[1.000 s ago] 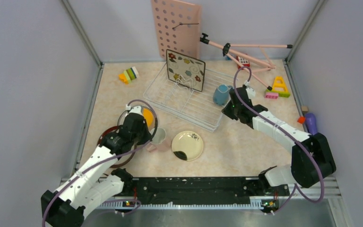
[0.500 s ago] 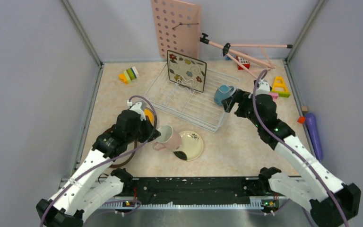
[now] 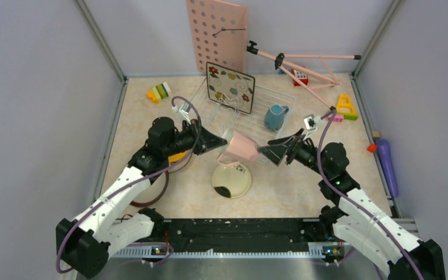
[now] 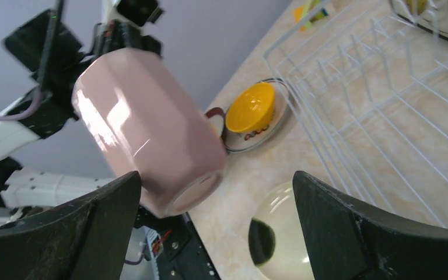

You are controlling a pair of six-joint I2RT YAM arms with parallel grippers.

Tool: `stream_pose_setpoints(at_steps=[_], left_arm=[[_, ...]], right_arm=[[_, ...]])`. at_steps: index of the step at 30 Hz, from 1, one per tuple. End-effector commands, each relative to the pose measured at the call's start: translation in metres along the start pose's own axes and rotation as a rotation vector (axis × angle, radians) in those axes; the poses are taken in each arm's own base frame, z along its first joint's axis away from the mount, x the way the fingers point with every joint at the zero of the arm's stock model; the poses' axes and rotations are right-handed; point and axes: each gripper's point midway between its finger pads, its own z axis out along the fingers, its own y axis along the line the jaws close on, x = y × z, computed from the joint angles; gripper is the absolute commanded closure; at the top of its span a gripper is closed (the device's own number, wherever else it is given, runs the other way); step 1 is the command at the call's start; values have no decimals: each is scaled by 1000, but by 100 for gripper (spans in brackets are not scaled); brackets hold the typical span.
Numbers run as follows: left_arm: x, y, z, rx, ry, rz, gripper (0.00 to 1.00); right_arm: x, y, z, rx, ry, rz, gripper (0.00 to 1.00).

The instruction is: Load the mixed dishes into the dish rack

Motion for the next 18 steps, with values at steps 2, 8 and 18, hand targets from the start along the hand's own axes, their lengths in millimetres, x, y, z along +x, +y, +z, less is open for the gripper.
stream_pose_setpoints(at_steps=[2, 8, 18], left_arm=[[-23, -95, -9, 426, -5, -105, 100], [-30, -97, -4, 464, -26, -133, 100], [-25, -91, 4, 464, 16, -148, 100]], right_arm=[[-18, 62, 1, -269, -93, -37, 1], [-26, 85, 6, -377, -148, 97, 1], [-44, 90, 13, -371, -247, 126, 1]])
